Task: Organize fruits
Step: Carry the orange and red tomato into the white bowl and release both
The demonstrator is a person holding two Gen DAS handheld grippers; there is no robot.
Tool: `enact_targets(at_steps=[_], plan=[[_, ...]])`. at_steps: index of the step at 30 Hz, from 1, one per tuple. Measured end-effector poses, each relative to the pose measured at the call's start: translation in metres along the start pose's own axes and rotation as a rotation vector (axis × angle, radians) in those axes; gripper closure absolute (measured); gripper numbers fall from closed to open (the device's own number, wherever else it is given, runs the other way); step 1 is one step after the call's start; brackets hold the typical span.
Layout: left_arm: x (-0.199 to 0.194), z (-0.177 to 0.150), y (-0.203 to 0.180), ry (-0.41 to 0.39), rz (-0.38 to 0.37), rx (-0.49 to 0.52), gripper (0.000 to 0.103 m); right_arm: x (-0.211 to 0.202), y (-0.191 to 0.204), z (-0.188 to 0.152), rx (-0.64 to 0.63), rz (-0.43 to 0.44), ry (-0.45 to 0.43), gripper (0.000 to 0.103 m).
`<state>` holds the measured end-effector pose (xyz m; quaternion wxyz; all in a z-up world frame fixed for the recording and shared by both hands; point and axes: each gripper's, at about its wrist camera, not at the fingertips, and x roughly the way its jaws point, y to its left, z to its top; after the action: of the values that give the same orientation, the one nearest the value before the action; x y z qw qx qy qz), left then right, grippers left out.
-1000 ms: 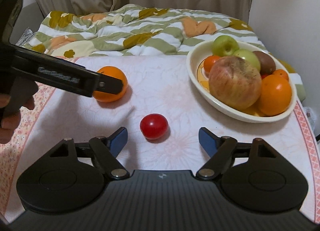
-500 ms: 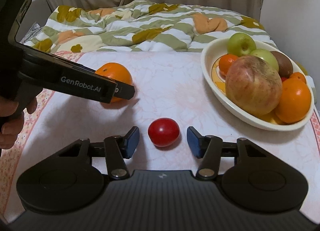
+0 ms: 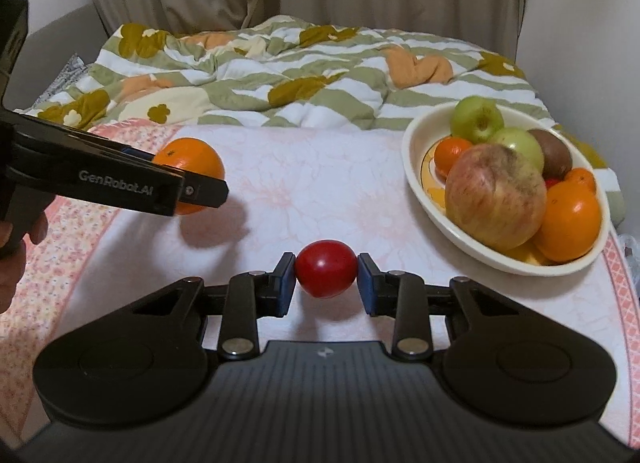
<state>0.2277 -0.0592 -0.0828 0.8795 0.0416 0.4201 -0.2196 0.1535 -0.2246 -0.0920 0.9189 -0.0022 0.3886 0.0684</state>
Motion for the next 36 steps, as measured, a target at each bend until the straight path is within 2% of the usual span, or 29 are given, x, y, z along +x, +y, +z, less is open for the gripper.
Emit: enact_targets(at_steps=[8,18,24,28,36], plan=[[-0.053,-0.003,-0.011,-0.07,0.011,-0.045,0.039,-0.048,0.004,0.005,-0.003,-0.009,-0.038,0.055],[-0.094,-0.005,-0.051,-0.123,0.021,-0.077,0.039,-0.105,-0.015,0.002,0.016,-0.009,-0.078,0.055],[-0.101,0.004,-0.082,-0.153,0.061,-0.103,0.039,-0.123,-0.051,0.007,0.002,0.029,-0.098,0.055],[-0.098,0.015,-0.106,-0.172,0.092,-0.158,0.039,-0.129,-0.084,0.016,-0.03,0.061,-0.097,0.055],[-0.075,0.042,-0.146,-0.204,0.153,-0.24,0.039,-0.114,-0.151,0.039,-0.068,0.094,-0.102,0.055]])
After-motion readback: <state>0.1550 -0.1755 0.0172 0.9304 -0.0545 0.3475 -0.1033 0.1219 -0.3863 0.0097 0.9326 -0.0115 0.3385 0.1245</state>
